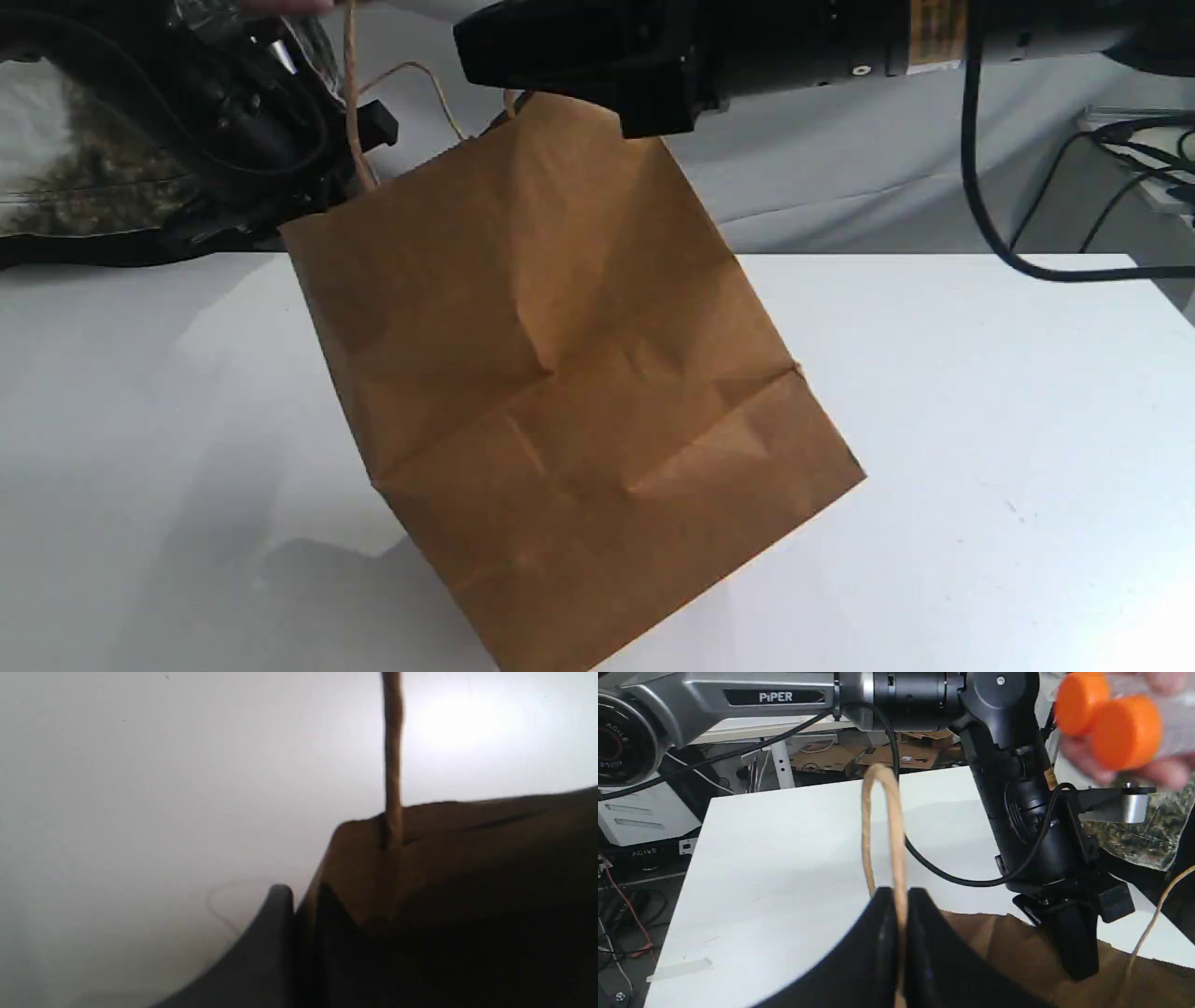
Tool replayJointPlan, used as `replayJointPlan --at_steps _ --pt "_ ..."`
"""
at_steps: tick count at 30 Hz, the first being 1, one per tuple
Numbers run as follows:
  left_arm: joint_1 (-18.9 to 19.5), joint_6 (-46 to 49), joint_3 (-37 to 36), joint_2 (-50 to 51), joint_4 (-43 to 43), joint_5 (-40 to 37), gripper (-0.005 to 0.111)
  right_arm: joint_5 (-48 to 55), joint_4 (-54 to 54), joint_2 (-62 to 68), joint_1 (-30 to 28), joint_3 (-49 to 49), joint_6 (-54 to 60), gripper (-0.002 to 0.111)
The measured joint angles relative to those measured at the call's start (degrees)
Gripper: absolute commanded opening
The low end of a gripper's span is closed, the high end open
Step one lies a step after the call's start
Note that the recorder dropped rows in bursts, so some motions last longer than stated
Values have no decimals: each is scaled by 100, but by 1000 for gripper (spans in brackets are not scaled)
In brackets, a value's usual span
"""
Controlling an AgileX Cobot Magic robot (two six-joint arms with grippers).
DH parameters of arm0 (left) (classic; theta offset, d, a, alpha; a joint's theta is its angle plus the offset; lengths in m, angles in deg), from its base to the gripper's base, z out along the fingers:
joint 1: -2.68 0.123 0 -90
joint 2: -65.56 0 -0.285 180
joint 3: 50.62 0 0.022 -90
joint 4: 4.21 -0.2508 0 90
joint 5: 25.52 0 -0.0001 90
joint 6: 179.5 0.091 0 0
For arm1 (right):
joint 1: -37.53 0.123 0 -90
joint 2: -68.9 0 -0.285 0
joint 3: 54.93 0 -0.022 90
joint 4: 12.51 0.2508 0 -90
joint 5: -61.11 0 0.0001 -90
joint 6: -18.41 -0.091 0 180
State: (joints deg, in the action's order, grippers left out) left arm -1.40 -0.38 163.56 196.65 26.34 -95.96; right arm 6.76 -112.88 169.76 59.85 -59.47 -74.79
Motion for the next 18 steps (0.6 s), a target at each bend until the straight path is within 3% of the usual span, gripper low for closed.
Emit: replayJointPlan --at_steps 14,18 --pt "0 0 0 0 13 -11 0 0 -10 0 0 0 0 0" --pt "0 413 -9 -119 -46 -11 0 -119 -10 0 0 0 45 0"
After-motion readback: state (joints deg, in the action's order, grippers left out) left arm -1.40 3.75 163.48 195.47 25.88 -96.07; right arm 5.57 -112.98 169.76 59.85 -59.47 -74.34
